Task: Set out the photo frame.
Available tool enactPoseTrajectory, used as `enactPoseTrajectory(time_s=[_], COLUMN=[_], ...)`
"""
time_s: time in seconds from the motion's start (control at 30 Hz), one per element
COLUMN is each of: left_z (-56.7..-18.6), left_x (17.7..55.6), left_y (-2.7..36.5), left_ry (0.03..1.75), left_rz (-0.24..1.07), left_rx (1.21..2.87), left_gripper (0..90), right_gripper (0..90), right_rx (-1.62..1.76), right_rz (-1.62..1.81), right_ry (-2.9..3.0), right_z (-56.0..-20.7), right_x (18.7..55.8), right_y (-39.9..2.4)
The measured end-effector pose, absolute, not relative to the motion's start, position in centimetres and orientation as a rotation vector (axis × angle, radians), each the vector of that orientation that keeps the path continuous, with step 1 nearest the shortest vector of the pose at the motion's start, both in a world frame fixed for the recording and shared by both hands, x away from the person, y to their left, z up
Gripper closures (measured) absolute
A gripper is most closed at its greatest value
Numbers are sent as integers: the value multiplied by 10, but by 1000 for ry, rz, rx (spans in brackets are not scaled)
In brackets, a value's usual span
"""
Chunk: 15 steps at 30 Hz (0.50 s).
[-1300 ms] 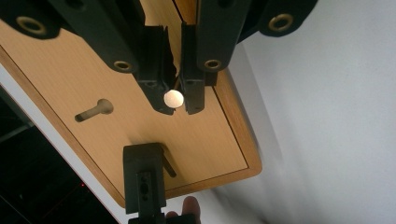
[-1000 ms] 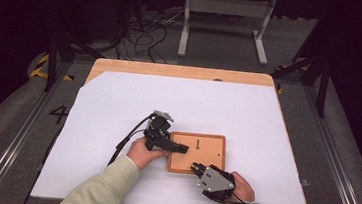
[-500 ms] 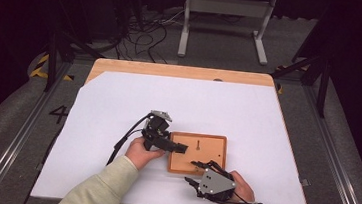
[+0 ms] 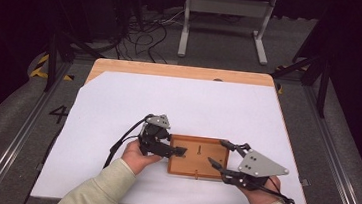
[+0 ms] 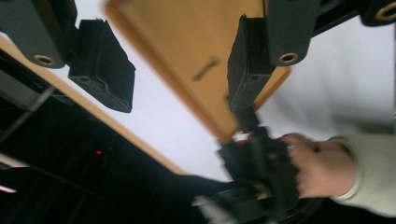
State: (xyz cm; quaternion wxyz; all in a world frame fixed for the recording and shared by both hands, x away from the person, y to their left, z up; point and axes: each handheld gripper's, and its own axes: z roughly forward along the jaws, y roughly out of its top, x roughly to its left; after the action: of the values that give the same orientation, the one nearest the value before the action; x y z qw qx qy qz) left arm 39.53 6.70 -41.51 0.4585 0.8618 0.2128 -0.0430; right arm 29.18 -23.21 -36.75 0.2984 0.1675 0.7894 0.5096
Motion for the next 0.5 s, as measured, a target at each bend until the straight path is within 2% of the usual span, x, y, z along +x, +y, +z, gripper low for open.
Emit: enactPoseTrajectory(time_s=[0.23,0.5], left_z=[-407,-402], left_x=[379,364], left_y=[71,75], left_ry=[437,340], left_rz=[-48,-61], left_rx=[2145,2164], left_gripper=[532,599], right_gripper=[437,468], right_rx=[588,694], right_rz=[1389,1371], right_ry=[2015,1990], right_z=[-354,-350], right_x=[297,305], right_y=[-263,-280])
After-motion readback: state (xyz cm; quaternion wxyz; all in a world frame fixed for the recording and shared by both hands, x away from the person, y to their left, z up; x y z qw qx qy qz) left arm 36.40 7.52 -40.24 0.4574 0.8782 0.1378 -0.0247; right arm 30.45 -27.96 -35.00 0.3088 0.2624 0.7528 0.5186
